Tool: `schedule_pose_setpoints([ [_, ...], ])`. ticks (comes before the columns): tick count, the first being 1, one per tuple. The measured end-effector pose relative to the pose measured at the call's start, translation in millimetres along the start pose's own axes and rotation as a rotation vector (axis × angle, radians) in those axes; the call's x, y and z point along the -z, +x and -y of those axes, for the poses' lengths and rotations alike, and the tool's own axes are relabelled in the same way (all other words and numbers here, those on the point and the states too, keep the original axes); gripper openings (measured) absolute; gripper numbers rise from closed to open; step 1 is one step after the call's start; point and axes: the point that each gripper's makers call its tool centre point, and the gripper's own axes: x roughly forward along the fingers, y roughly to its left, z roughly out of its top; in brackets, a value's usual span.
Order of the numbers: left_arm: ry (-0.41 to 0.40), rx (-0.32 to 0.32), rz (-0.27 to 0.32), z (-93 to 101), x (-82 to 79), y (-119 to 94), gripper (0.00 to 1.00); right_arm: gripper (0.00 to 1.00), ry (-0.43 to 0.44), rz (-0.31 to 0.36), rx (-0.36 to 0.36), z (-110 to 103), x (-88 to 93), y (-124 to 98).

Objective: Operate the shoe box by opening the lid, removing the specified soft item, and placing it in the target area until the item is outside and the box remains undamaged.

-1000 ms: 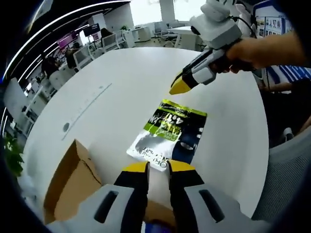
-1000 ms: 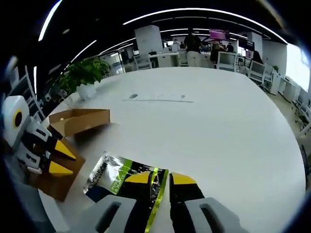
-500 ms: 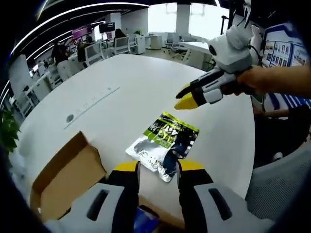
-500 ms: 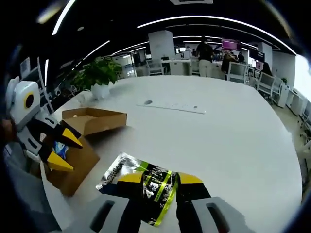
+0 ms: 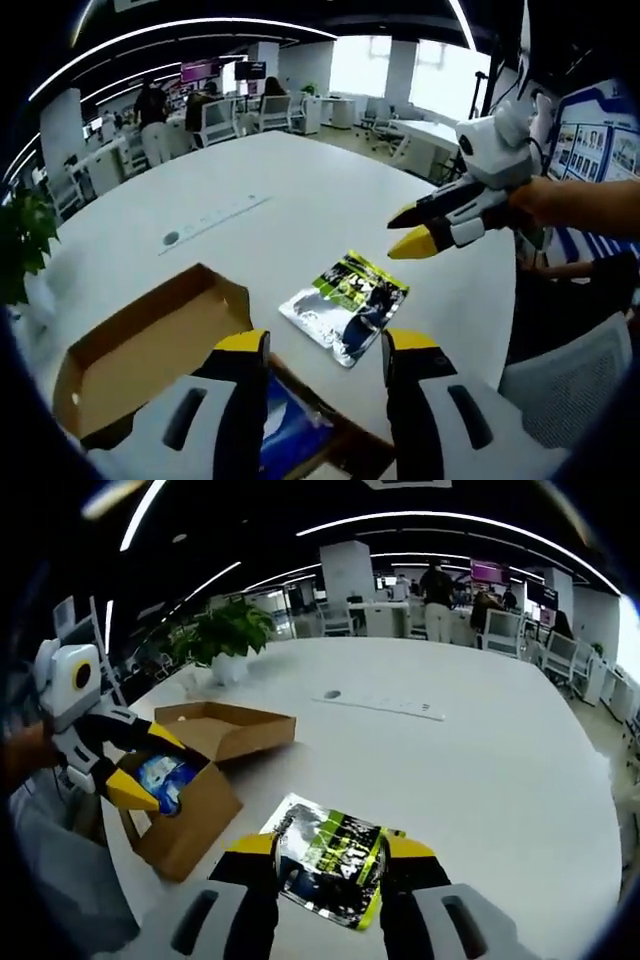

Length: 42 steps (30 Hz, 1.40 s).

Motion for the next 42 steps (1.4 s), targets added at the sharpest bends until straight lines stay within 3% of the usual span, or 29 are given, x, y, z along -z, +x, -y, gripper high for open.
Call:
schedule_pose_setpoints([
  [5,-0.019,-0.025,0.032,-10.0,4.9,-18.4,0.58,0.40,-0.008,0.015,-0.020,-16.6,-4.8,-2.8],
  [16,-0.078,-0.104,0.083,-45.1,22.9,-63.4,0.68,0.43,-0.036,0.044,-0.091,-63.5,-25.2,5.6],
  [32,-0.149,-0.229,0.114,-95.1,57.7,-119.1,0.76,0.45,-0.108,0.074,-0.192,-127.4,-44.2,23.2],
  [42,-0.182,-0.295,0.102,-112.7,85.8,-144.6,0.74,0.44,-0.134,0.071,-0.250,-163.2,-42.1,34.7],
])
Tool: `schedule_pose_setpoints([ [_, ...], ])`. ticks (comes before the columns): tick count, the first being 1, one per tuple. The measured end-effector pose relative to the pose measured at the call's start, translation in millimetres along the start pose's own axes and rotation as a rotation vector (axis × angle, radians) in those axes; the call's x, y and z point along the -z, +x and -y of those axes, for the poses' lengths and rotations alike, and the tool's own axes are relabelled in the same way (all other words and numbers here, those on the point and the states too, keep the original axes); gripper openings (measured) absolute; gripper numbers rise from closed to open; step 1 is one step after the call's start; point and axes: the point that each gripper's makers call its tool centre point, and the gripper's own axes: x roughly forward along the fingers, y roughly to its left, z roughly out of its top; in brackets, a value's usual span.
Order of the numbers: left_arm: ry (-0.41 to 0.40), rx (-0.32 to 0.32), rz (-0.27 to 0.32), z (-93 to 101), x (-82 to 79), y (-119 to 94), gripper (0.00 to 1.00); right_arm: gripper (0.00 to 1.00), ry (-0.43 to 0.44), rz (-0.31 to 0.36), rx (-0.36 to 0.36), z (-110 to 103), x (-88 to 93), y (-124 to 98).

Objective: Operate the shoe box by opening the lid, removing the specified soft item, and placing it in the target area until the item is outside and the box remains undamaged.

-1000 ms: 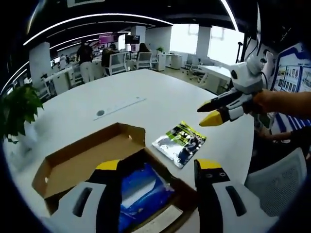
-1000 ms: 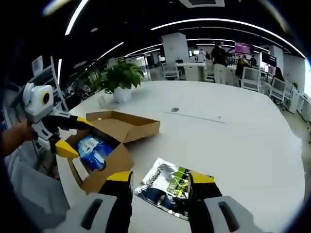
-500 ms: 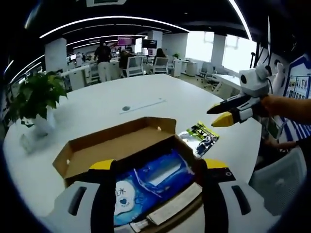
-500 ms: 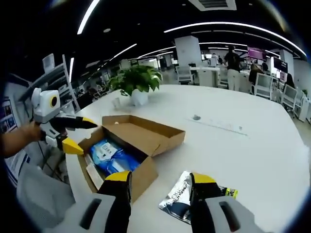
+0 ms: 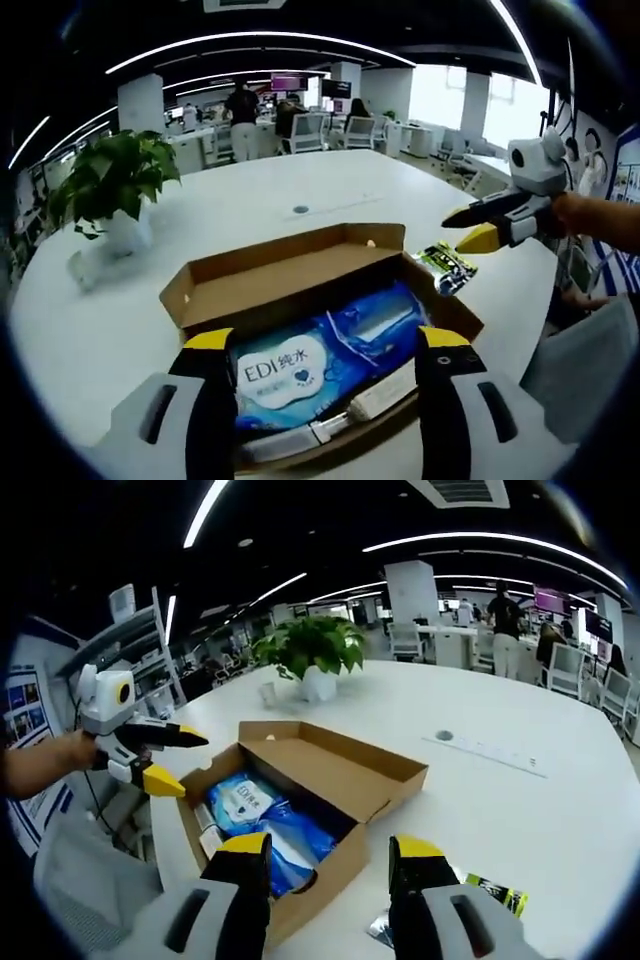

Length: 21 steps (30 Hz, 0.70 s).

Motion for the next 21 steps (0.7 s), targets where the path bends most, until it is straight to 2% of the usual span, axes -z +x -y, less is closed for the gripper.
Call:
schedule_pose_setpoints([
  [9,-0.024,-0.032,0.001,-19.5,9.7,-12.8,0.74,0.42,-0.009,0.000,-0.046,-16.0,-0.5,21.9],
  [21,-0.050,-0.057,0.018,-32.2,19.4,-27.0,0.75,0.35,-0.015,-0.031,-0.112,-39.2,3.9,52.5],
])
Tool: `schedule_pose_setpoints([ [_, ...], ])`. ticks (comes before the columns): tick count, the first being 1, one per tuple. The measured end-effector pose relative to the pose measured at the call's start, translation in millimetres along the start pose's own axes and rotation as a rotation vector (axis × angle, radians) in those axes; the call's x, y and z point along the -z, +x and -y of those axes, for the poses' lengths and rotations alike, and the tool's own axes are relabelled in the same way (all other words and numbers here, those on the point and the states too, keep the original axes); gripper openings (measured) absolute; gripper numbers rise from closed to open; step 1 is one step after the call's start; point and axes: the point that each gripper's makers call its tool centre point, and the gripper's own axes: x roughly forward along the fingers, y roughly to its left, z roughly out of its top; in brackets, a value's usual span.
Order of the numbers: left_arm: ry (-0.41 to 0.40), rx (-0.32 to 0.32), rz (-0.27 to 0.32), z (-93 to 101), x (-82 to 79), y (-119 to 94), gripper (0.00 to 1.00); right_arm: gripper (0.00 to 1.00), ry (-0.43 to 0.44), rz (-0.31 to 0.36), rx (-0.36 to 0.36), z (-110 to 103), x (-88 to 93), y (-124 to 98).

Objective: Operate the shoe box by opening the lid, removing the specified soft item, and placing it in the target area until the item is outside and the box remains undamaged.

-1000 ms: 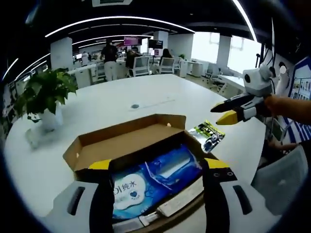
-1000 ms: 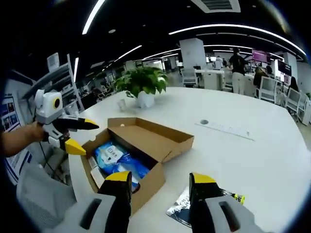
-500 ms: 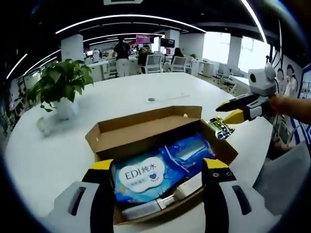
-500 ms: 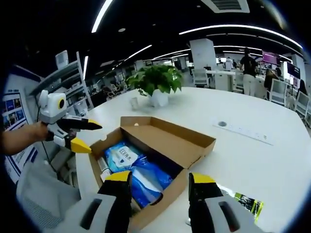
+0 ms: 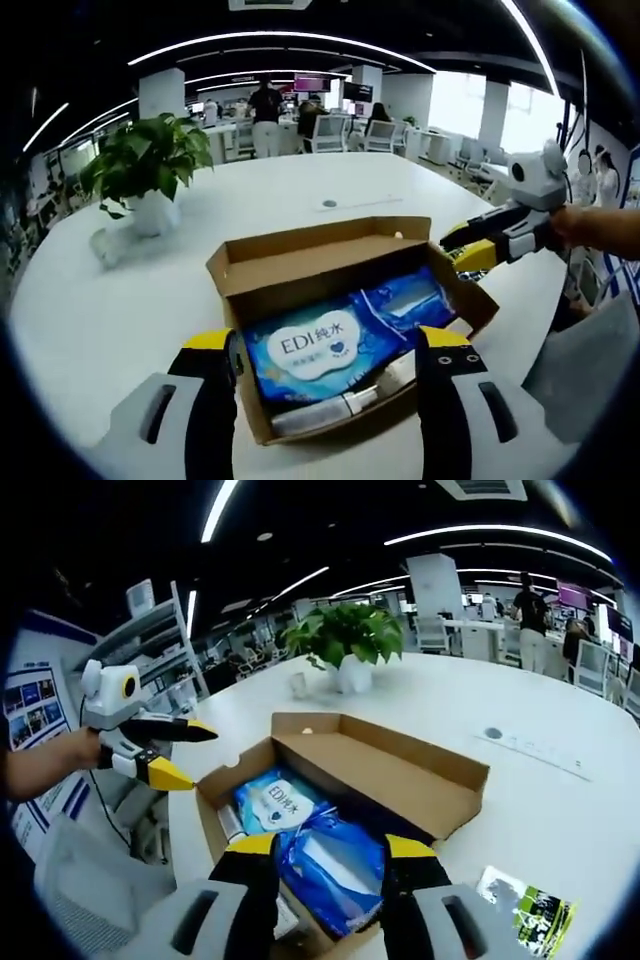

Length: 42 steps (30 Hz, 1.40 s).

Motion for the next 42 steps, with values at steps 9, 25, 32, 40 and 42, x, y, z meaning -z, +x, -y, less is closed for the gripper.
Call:
schedule_pose_setpoints([
  [9,-0.017,-0.022,-0.004,-9.3,10.2,-6.7,0.75,0.32,-0.002,-0.042,-0.041,-14.2,6.1,27.3],
  [25,-0.060,-0.090,-0.053,-31.7,40.1,-8.2,0.65,0.29,-0.002,-0.094,-0.060,-23.0,18.4,65.8],
  [32,-0.109,-0.128,-0.105,-41.7,60.0,-9.1,0.50,0.26,-0.012,-0.105,-0.072,-30.5,17.8,76.0],
  [40,-0.162,-0.157,-0.141,-50.4,75.8,-11.5,0.35,0.22,-0.034,-0.146,-0.072,-32.6,20.8,90.5],
  [42,-0.192,-0.160,-0.135,-52.1,76.6,-11.8,0.32,0.20,-0.038,-0.163,-0.063,-31.3,23.4,93.5],
])
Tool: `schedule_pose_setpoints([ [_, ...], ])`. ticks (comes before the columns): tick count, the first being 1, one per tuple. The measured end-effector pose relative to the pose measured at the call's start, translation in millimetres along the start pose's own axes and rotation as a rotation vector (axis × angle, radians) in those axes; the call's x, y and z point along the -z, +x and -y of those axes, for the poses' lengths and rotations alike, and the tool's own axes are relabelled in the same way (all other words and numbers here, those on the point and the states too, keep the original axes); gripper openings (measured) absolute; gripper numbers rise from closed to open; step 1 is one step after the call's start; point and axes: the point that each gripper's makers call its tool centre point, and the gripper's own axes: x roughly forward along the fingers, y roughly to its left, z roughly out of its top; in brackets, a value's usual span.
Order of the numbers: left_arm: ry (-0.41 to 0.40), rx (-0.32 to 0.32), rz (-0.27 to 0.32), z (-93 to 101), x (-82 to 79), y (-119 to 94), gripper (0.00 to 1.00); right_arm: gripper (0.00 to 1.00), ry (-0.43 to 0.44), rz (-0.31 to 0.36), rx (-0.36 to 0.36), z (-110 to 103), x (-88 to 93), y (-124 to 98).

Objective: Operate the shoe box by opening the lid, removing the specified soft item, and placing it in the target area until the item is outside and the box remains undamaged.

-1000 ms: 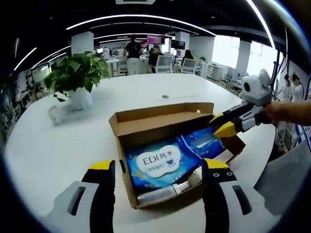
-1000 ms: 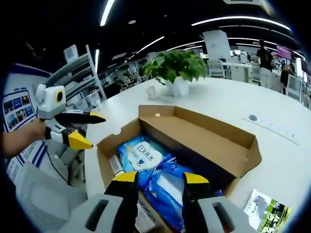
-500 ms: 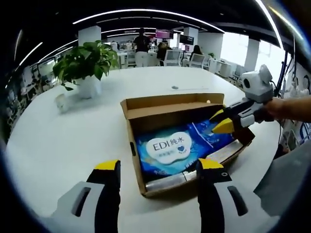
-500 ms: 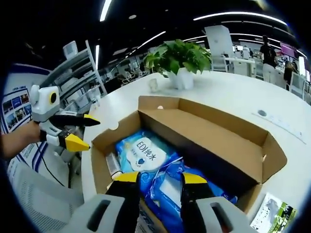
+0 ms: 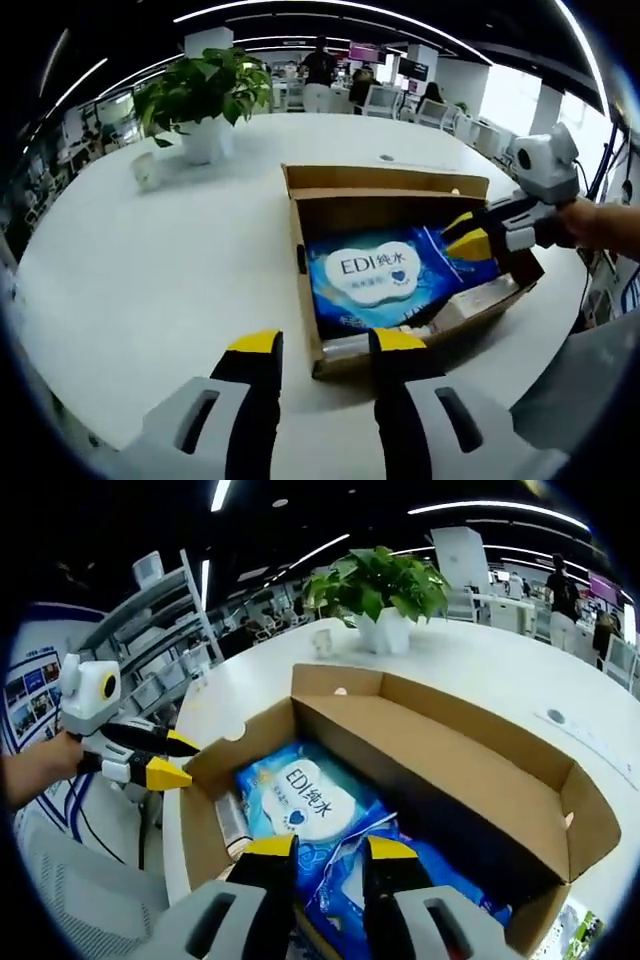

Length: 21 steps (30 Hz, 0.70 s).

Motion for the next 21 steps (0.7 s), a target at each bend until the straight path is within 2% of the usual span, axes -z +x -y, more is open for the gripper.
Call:
schedule_pose_setpoints([
  [4,-0.027,-0.003,-0.002,-1.9,0.6,0.5,0.25,0.18,0.006,-0.028,0.008,-1.5,3.6,4.4],
  [9,-0.042,0.005,-0.007,-0.3,1.3,2.9,0.10,0.15,0.012,-0.068,0.019,-2.3,6.8,11.8],
  [15,-0.053,-0.002,-0.008,0.0,1.1,5.0,0.07,0.15,0.014,-0.107,0.037,1.9,12.2,21.2],
  [21,-0.066,-0.003,-0.002,2.4,1.0,4.1,0.05,0.08,0.054,-0.120,0.064,7.7,13.1,21.8],
])
